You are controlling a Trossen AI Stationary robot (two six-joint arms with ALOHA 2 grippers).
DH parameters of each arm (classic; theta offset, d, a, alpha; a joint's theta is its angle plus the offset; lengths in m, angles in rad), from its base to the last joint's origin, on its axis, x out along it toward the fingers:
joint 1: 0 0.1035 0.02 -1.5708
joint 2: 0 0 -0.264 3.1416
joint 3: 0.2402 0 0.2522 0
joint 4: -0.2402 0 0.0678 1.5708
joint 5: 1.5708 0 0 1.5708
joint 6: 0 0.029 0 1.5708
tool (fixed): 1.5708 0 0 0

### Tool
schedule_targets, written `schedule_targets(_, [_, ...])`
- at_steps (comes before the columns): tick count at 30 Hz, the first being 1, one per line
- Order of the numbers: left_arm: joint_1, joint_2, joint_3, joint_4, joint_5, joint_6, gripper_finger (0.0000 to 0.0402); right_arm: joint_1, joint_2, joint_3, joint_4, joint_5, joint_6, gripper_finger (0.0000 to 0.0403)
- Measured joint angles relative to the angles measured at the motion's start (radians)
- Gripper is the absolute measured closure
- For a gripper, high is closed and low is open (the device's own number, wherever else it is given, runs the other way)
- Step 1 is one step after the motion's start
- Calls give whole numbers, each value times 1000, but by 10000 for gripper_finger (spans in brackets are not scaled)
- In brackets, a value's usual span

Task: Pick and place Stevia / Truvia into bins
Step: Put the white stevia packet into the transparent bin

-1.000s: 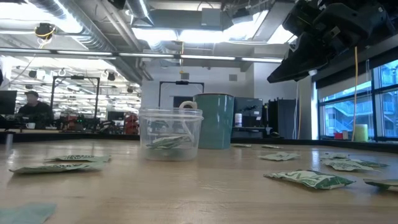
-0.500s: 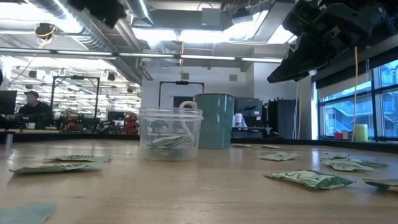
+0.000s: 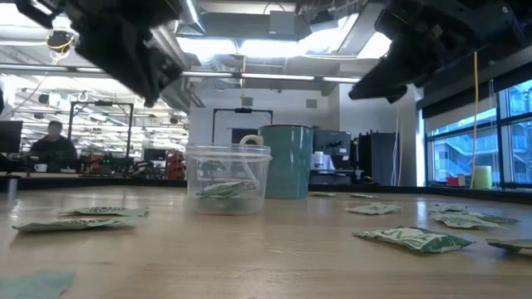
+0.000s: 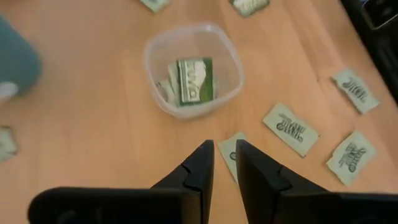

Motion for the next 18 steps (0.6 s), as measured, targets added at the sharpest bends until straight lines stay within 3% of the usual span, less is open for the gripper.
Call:
schedule_targets(5, [-26,103,0,40,8,-2,338,0,0,0,31,0,109,298])
schedule_targets(18, [-121,290,0,131,-25,-85,335,0,0,0,25,0,111,298])
